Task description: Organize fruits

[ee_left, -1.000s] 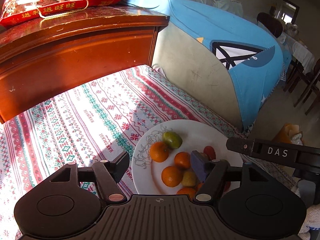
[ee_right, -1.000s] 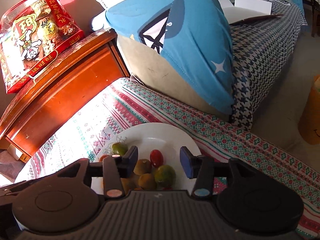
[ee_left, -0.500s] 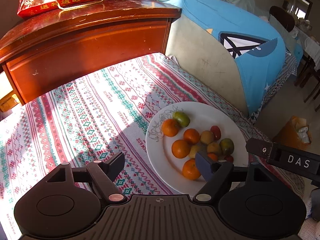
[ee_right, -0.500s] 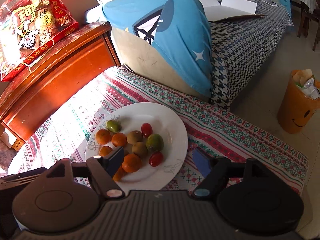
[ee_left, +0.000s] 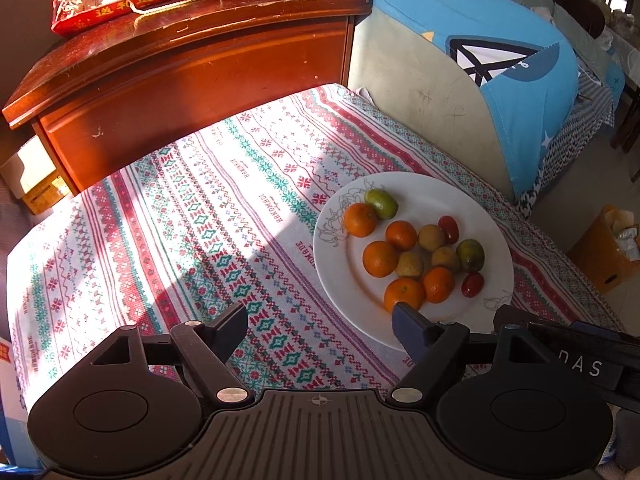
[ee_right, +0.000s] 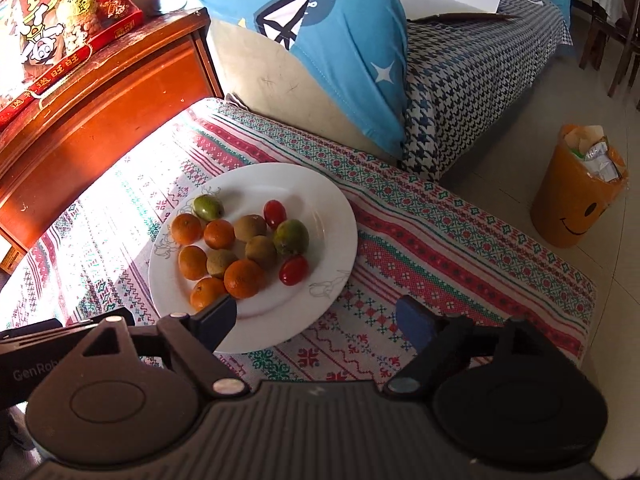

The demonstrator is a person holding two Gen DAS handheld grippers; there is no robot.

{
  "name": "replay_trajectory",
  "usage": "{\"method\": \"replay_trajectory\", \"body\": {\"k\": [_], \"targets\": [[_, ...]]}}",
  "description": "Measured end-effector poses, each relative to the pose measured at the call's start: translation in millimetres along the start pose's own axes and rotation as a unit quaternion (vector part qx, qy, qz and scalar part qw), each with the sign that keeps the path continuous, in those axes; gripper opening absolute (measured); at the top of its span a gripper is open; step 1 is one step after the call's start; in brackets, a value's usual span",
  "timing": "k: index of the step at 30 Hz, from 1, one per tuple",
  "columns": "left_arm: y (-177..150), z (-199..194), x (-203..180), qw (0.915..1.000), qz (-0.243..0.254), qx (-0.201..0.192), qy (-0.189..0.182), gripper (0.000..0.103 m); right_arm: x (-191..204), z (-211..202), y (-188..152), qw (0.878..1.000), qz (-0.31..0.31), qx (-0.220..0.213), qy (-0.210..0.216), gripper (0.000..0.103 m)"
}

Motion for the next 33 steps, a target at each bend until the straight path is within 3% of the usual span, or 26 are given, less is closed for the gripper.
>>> {"method": "replay_trajectory", "body": {"k": [33], "targets": [[-5.1,25.3,10.8,0.9974,0.004,0.037,0.061,0.082,12.2,18.6,-4.9,0.999,-0.024,0.024,-0.016,0.090]]}}
Point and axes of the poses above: each gripper's, at about its wrist camera, not at the fingertips, and z roughly the way its jaws point, x to its left, y to its top, the point moved 4 cm from there along z, roughly the way its jaws point, and after that the axes turned 4 degrees about y, right-handed, at the moved point
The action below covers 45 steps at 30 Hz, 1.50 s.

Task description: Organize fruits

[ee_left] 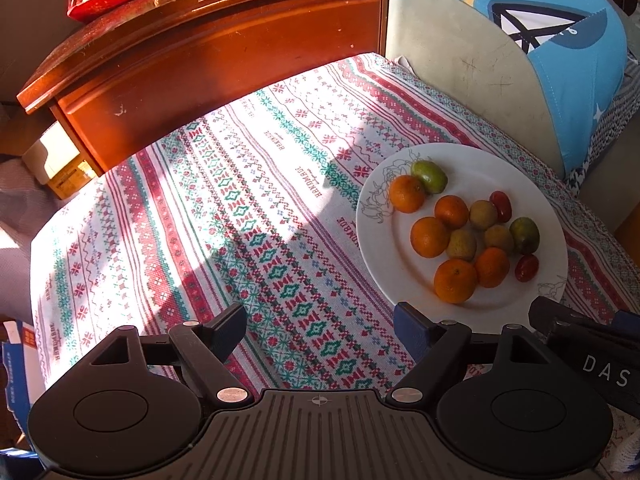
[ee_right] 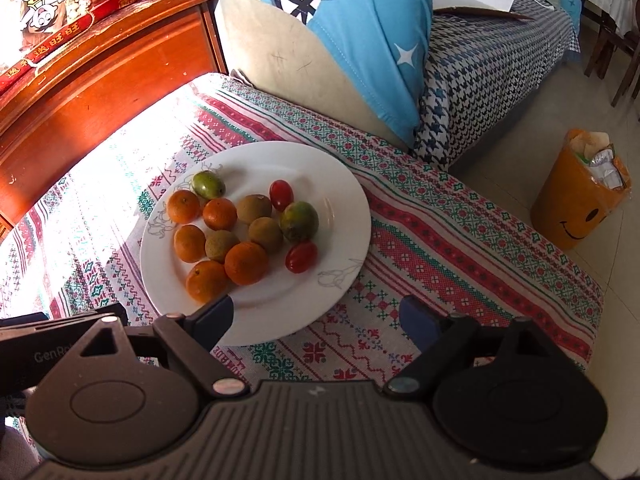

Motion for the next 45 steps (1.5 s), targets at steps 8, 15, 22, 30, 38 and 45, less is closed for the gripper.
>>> {"method": "replay_trajectory", "body": {"k": [8,15,22,30,38,45], "targets": [[2.5,5.4,2.6,0.9999,0.002,0.003,0.014,0.086,3.7,4.5,-4.0,1.000,-0.008,0.009,-0.004,0.090],[2.4,8.5,3.5,0.9998,0.006,0.005,0.019,0.087,5.4,7.4,-4.6,1.000,-0.007,0.010,-0.006,0.091],[2.8,10.2,0.6,0.9996,0.013,0.005,0.024,0.089,3.6,8.8,-4.4,1.000,0.000,0.010,-0.010,0.091],[3.5,10.5,0.7,0.9995,0.014,0.005,0.027,0.089,5.1,8.5,-4.6,1.000,-0.004,0.010,-0.007,0.091],[3.4,9.5,2.3,0.9994,0.019,0.003,0.030,0.089,5.1,9.2,-6.2,1.000,-0.008,0.011,-0.004,0.091],[-0.9,7.7,6.0,0.9992,0.023,0.002,0.034,0.089,13.3,9.4,-13.1,1.000,-0.026,0.012,0.013,0.091]]}}
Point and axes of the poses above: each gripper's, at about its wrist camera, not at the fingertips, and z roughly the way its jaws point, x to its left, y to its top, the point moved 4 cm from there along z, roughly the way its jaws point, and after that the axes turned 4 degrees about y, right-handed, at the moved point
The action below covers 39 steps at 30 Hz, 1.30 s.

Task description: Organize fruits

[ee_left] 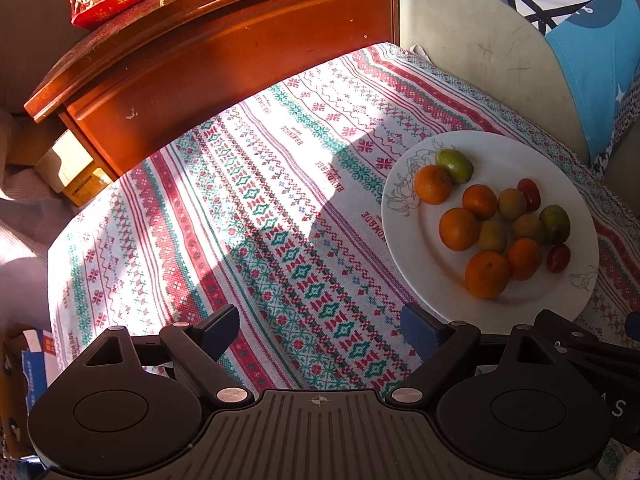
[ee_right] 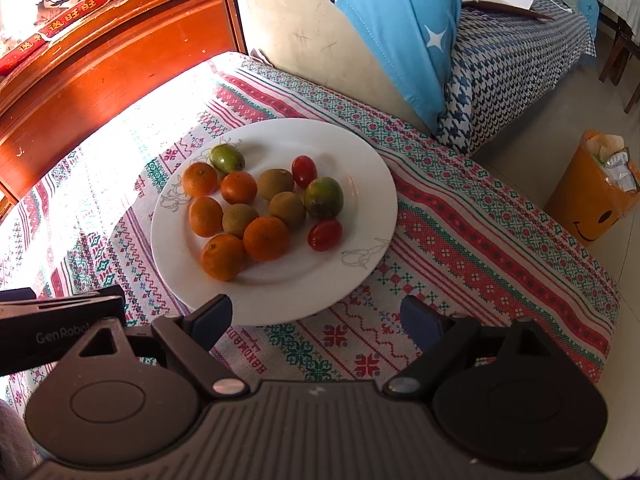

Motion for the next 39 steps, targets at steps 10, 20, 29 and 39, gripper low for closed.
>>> {"method": "replay_trajectory", "body": {"k": [10,20,29,39], "targets": [[-18.0,-9.3,18.1,0.9997,0.015,-0.013,0.013,0.089,16.3,-5.7,-25.6,0.997,-0.052,-0.016,0.057,0.091],[-46.9,-17.3,47.5,0.9996,0.014,-0.022,0.007,0.089,55.6,-11.3,-71.8,0.984,-0.124,-0.016,0.130,0.091],[-69.3,-22.6,71.9,0.9996,0.001,-0.027,0.002,0.089,78.4,-2.8,-103.2,0.982,-0.153,-0.044,0.104,0.098],[-77.3,-20.0,83.5,0.9998,-0.006,-0.022,0.001,0.089,91.7,7.5,-108.1,0.979,-0.167,-0.097,0.064,0.102]]}}
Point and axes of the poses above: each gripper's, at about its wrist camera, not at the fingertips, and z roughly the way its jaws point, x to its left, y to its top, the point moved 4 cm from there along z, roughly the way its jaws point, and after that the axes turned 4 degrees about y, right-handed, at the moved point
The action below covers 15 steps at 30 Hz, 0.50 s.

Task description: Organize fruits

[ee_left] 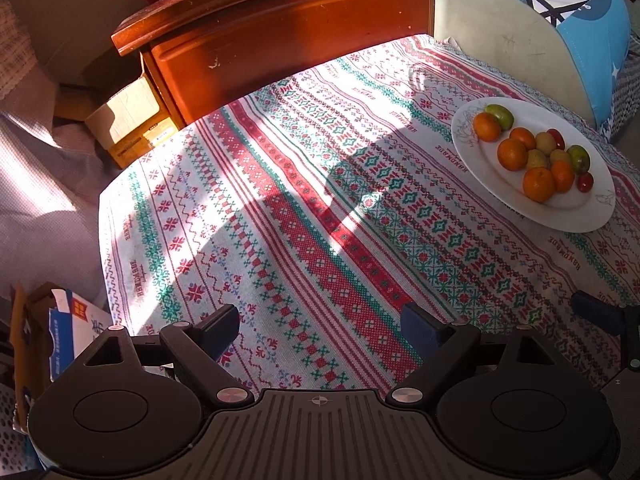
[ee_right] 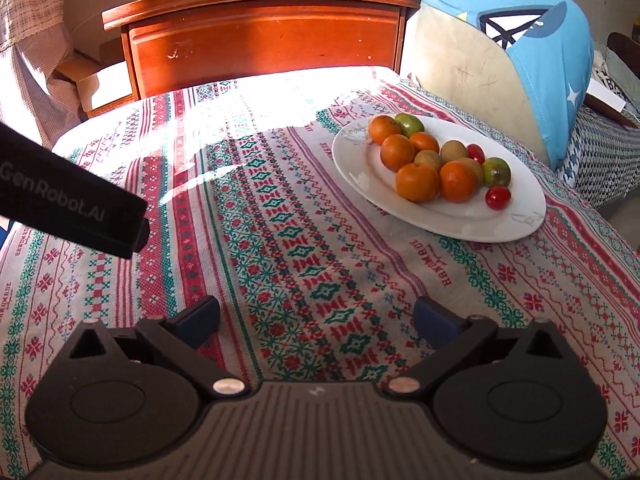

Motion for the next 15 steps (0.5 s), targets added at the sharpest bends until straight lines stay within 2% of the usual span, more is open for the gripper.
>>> {"method": "replay_trajectory", "body": {"k": [7,15], "targets": [[-1.2,0.6,6.8,1.0000,-0.004,-0.002,-0.002,0.089,2.4,8.6,2.2,0.999,0.015,-0.042,-0.018,0.102],[-2.0,1.3,11.5,0.9999,-0.012,-0.003,-0.006,0.089,3.5,11.2,4.5,0.999,0.012,-0.043,-0.019,0.102]]}}
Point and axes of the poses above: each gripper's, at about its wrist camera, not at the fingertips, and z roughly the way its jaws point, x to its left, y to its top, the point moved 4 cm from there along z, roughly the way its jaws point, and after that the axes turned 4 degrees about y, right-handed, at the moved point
